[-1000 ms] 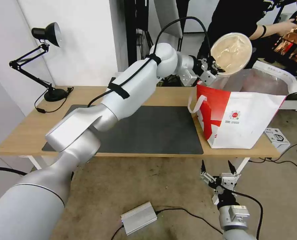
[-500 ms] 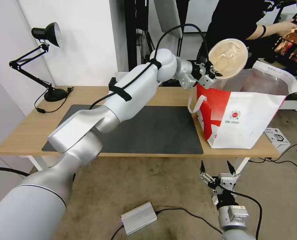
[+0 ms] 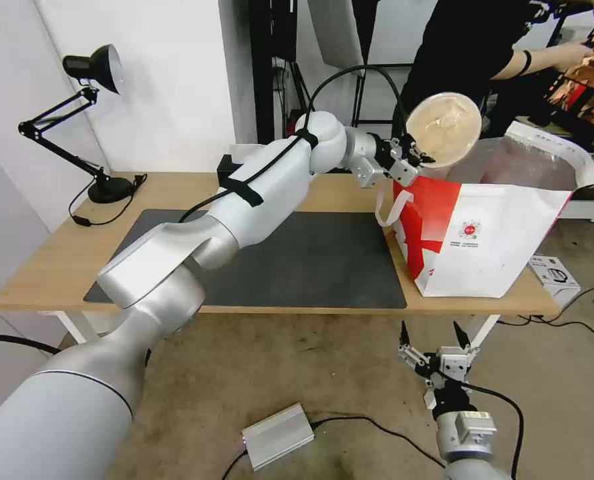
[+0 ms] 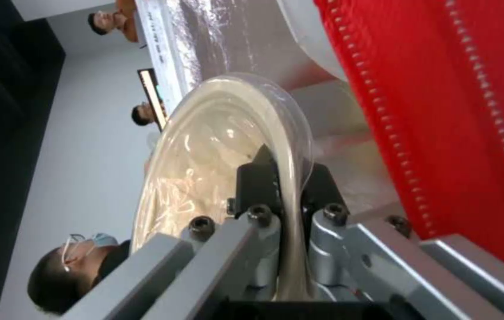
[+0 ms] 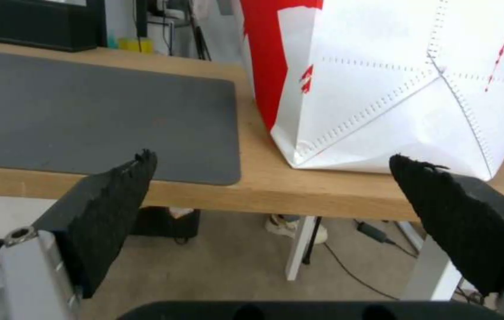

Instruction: Pick up the trash from the table and place it into the takeout bag.

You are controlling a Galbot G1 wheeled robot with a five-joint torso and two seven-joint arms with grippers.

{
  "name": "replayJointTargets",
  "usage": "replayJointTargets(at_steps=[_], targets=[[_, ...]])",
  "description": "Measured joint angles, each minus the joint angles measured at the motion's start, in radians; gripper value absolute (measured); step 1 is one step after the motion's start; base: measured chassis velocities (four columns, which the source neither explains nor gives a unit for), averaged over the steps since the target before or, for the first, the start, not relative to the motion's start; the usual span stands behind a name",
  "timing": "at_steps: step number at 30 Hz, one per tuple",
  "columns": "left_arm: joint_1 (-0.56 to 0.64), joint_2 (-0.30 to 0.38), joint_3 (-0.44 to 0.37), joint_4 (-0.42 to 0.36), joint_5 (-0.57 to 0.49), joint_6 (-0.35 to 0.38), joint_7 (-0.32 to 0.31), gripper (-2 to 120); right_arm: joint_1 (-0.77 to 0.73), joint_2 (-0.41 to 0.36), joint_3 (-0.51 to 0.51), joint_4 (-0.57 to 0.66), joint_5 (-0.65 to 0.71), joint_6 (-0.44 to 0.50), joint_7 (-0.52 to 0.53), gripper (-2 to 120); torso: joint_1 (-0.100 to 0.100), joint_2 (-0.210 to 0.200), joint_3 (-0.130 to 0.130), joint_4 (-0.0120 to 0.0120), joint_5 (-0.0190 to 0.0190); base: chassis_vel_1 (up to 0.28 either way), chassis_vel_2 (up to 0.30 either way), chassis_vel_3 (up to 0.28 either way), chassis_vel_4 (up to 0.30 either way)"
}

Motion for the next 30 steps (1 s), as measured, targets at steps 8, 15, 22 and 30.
replayJointTargets(at_steps=[8,15,22,30], targets=[[0.001,0.000,0.010,0.004,-0.009,-0.002,-0.008,1,0.003,0.001,0.000,0.000,0.000,0.000,0.000,100,0.000,0.000,0.000,0.0000,0.0000,0.000,0.000,0.000,0.000],[0.000,0.000,0.023,0.005,-0.022,-0.002,-0.009,1,0.006,0.000,0.000,-0.002,0.000,0.000,0.000,100,0.000,0.000,0.000,0.0001,0.0000,0.000,0.000,0.000,0.000],[-0.002,0.000,0.030,0.003,-0.031,-0.002,-0.011,1,0.007,0.001,-0.001,-0.002,0.000,0.000,0.000,100,0.000,0.000,0.000,0.0000,0.0000,0.000,0.000,0.000,0.000],[-0.017,-0.001,0.064,-0.020,-0.065,0.001,-0.027,1,0.015,0.006,-0.005,-0.002,0.001,-0.004,-0.001,100,0.000,0.000,0.000,0.0000,0.0000,0.000,0.000,0.000,0.000]])
